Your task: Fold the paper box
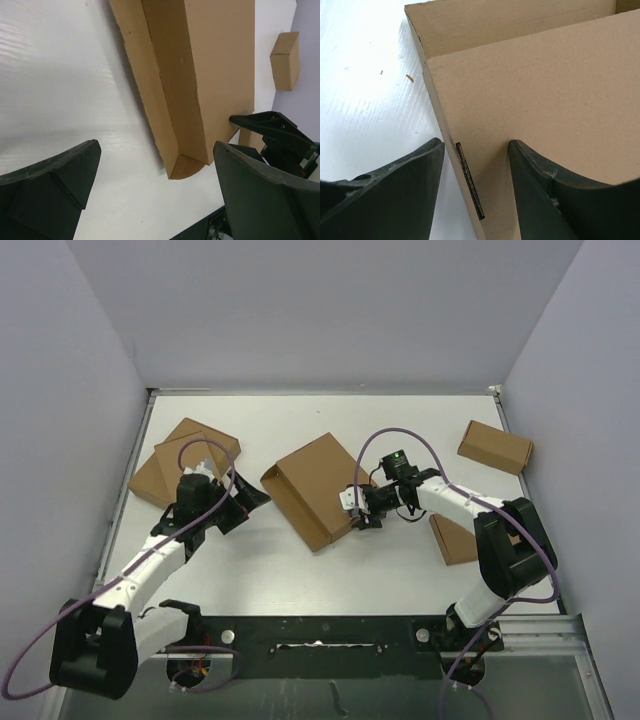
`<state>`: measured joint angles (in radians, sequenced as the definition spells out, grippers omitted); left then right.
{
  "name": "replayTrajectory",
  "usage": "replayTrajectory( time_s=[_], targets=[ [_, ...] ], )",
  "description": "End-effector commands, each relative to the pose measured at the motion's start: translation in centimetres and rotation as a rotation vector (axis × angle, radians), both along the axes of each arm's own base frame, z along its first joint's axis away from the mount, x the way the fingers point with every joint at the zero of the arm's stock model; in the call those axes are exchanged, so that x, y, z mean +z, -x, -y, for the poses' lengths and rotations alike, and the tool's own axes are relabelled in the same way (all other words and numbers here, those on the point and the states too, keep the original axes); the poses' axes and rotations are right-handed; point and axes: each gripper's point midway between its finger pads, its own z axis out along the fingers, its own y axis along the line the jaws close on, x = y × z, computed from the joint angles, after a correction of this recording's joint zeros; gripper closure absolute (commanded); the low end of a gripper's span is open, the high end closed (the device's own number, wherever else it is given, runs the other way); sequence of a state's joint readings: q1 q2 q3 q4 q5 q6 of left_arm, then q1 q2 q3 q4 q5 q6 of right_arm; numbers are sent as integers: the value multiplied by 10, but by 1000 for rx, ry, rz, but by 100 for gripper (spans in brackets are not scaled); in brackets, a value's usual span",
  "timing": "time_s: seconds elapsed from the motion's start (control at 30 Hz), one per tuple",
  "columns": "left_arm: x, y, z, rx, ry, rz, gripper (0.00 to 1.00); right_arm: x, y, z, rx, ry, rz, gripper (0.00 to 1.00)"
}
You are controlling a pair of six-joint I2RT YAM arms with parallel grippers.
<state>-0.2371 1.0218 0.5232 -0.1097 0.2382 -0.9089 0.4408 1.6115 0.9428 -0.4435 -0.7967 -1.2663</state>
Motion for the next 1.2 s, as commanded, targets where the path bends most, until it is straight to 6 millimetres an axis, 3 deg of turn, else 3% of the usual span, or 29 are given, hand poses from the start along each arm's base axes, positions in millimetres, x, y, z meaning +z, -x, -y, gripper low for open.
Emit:
replayTrajectory(
  time_s=[0.0,0.23,0.37,0.53,0.83,1.17],
  targets=[
    [19,-14,31,-131,134,98,2,-6,14,2,-3,42,-69,46],
    [0,-27,54,-103,110,112,2,-9,17,-1,9,52,-73,46],
    [-20,-40,39,5,65,66,2,-9,16,-1,8,55,-72,46],
    [-28,-60,28,56,28,47,2,-10,17,-1,8,57,-73,46],
    [-27,-91,36,62,49,81,2,-11,17,-1,10,59,-76,46],
    [-49,-117,42,79,51,34,2,-13,18,-1,13,63,-79,46]
  ],
)
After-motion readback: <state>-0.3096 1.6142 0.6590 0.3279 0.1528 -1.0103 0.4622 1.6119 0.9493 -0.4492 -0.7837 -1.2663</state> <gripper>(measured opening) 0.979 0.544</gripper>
